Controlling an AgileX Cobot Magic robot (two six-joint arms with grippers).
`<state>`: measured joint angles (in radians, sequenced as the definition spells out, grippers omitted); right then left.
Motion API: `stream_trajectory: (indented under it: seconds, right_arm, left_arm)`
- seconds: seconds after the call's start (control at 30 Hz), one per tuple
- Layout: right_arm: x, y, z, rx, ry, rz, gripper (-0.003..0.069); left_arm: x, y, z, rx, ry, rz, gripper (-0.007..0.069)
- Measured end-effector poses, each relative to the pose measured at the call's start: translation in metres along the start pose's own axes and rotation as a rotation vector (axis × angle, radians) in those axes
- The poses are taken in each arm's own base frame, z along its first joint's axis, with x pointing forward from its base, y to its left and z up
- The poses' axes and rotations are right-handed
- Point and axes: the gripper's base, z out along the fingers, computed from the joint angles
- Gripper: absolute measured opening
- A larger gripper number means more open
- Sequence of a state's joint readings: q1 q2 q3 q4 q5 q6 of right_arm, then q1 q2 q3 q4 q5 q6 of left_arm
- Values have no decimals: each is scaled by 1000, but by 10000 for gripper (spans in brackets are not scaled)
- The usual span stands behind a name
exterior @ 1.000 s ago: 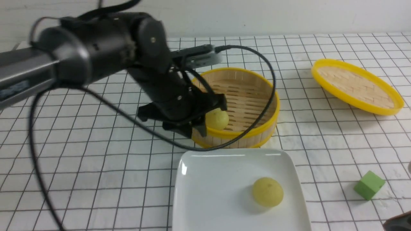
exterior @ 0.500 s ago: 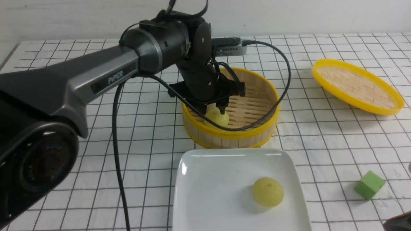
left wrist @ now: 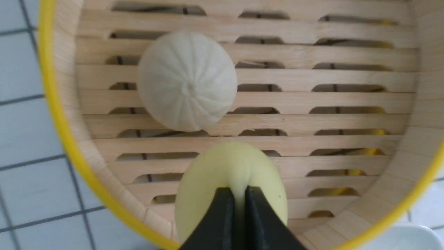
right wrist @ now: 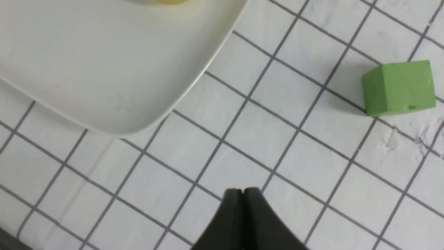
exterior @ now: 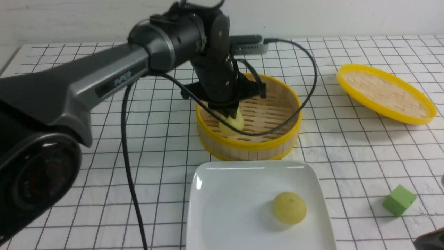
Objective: Put the steamed buns into the plate on the white-black tablecloth.
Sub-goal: 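Carry the bun from the bamboo steamer to the plate with the left gripper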
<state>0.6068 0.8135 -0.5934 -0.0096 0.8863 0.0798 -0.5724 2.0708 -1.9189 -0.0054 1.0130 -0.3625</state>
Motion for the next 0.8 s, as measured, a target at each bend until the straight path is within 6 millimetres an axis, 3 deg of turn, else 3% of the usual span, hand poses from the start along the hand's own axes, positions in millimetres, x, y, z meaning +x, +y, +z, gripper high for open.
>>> stream_trajectory:
  seconds: [0.13, 0.2, 0.3, 0.37, 0.43, 0.5, 0.6, 0.63, 0.67, 0.7, 0.73, 0.8]
  right_arm:
    - [0, 0, 0, 0, -2, 0, 5]
    - [-1, 0, 0, -1, -7, 0, 5]
    - [-1, 0, 0, -1, -7, 0, 8]
    - [-1, 0, 0, -1, -9, 1, 9]
    - [-1, 0, 0, -1, -10, 0, 11]
    - [-1, 0, 0, -1, -10, 0, 12]
    - [-1, 0, 0, -1, -10, 5, 12]
    - [-1, 0, 0, -1, -10, 5, 12]
    - [-1, 0, 0, -1, -11, 5, 13]
    - [-1, 0, 0, -1, -11, 5, 14]
    - [-1, 0, 0, -1, -11, 5, 14]
    - [-1, 0, 0, -1, -11, 5, 17]
  left_arm:
    - [-11, 4, -98, -35, -155, 40, 22]
    - [-7, 9, -129, -68, -188, 54, 22]
    - [3, 15, -165, -93, -198, 75, 22]
    - [9, 16, -173, -76, -194, 87, 22]
    - [20, 14, -169, -32, -144, 91, 22]
    - [33, 11, -150, 18, -45, 78, 22]
    - [61, 6, -103, 35, 144, 73, 23]
    - [66, 5, -96, 30, 168, 78, 23]
    - [81, -1, -68, 24, 226, 97, 26]
    - [89, -5, -51, 16, 252, 113, 29]
    - [90, -6, -48, 14, 256, 117, 30]
    - [105, -13, -12, -18, 301, 133, 45]
